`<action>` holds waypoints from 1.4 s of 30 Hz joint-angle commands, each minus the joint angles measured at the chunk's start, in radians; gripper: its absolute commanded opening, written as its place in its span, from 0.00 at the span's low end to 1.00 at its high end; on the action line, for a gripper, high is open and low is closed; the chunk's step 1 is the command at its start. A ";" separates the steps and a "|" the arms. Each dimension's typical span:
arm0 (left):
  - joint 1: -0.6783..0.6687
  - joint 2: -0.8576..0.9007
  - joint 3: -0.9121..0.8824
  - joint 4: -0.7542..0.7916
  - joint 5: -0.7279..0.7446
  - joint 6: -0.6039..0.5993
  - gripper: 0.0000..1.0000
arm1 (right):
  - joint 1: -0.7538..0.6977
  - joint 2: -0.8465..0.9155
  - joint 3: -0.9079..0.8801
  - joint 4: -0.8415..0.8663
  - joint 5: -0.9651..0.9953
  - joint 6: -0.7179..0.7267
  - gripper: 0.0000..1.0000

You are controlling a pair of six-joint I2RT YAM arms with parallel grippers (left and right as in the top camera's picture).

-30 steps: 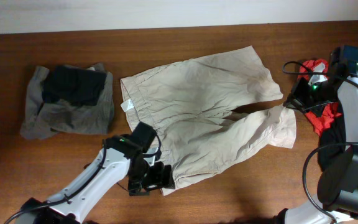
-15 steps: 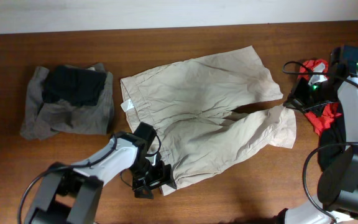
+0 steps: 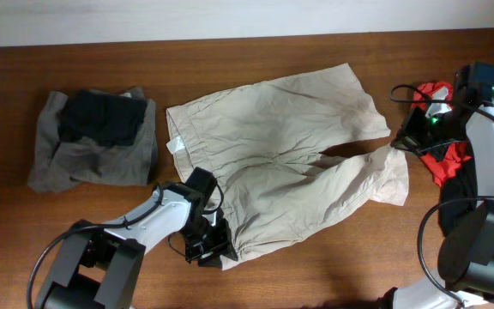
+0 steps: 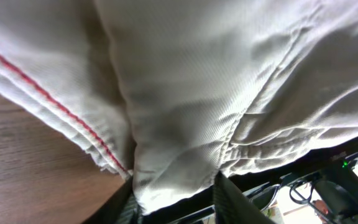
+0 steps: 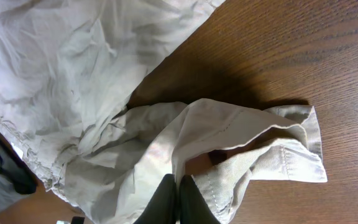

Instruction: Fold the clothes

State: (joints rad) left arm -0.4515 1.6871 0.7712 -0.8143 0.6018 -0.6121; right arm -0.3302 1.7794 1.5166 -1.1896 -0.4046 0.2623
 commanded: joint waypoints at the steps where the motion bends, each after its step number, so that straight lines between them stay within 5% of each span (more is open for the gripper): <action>1: 0.023 0.011 -0.001 0.003 -0.045 -0.017 0.27 | 0.001 -0.011 0.021 -0.003 0.001 0.005 0.04; 9: 0.053 0.011 0.044 0.003 -0.134 0.000 0.01 | 0.001 -0.011 0.021 -0.003 0.001 0.005 0.04; 28: 0.104 -0.201 0.276 -0.162 -0.224 0.037 0.01 | 0.002 -0.039 0.021 -0.016 -0.003 -0.022 0.04; 42: 0.165 -0.532 0.414 -0.329 -0.387 0.033 0.01 | 0.004 -0.327 0.021 -0.012 -0.003 -0.044 0.04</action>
State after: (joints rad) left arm -0.3183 1.2003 1.1400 -1.1263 0.3161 -0.5911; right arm -0.3302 1.5055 1.5169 -1.2064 -0.4049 0.2279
